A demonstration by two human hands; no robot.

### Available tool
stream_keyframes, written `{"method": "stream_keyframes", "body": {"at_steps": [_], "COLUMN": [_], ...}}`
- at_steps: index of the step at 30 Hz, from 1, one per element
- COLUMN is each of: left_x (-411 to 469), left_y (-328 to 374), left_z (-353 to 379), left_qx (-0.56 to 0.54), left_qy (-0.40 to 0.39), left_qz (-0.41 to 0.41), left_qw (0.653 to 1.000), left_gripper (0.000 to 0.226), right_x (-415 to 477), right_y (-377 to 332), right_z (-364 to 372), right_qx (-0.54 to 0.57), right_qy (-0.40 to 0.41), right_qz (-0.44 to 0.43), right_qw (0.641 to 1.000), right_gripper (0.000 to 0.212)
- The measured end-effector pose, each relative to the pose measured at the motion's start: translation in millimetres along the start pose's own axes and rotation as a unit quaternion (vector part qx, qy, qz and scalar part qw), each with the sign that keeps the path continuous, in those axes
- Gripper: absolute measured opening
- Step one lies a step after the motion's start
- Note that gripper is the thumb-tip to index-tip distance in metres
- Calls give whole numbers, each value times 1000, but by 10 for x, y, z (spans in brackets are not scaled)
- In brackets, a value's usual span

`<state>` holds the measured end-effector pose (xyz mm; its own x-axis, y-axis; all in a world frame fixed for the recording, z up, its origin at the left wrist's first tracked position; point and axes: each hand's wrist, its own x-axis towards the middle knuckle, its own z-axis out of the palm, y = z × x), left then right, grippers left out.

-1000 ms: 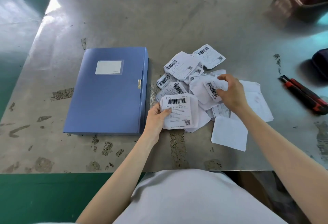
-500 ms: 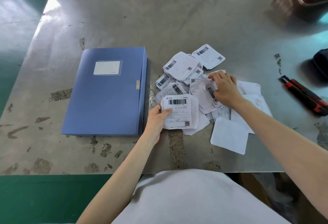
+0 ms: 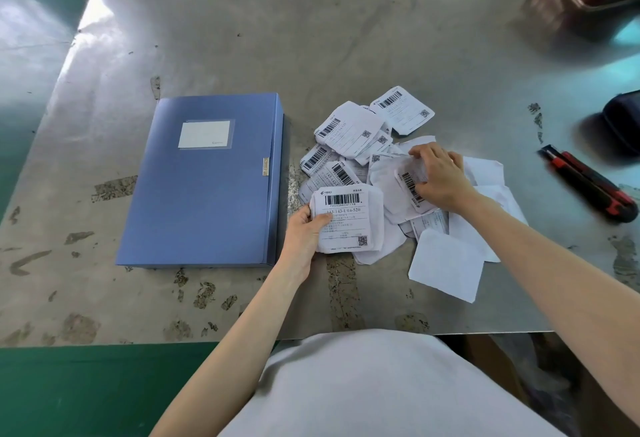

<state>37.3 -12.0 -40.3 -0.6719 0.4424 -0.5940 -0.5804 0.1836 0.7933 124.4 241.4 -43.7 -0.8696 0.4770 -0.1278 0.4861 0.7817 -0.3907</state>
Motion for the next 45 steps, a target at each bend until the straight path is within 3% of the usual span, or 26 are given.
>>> {"method": "stream_keyframes", "body": {"at_steps": [8, 16, 21, 26, 29, 31, 38, 45], "left_x": [-7, -5, 2, 3, 1, -5, -24, -46], "left_y": [-5, -20, -24, -20, -20, -21, -52, -99], "left_z": [-29, -15, -25, -18, 4, 21, 98, 94], "left_qx": [1, 3, -2, -12, -15, -18, -36, -49], "left_qy": [8, 12, 15, 14, 16, 17, 17, 9], "left_qz": [7, 1, 5, 10, 14, 16, 26, 36], "left_qw": [1000, 1000, 1000, 1000, 1000, 1000, 999, 998], "left_gripper": [18, 17, 18, 19, 19, 19, 20, 23], "right_x": [-61, 5, 73, 52, -21, -88, -357, -475], "right_y": [49, 33, -82, -249, -381, -450, -736, -929], "right_z": [-54, -203, -353, -435, -358, -278, 85, 275], "right_qx": [-18, 93, 160, 366, 496, 532, 450, 476], "right_qy": [49, 65, 136, 154, 117, 89, 100, 111], "right_qz": [-7, 55, 85, 149, 189, 204, 193, 257], "right_qw": [999, 992, 974, 906, 839, 817, 866, 834], "right_gripper": [48, 19, 11, 4, 20, 25, 28, 23]}}
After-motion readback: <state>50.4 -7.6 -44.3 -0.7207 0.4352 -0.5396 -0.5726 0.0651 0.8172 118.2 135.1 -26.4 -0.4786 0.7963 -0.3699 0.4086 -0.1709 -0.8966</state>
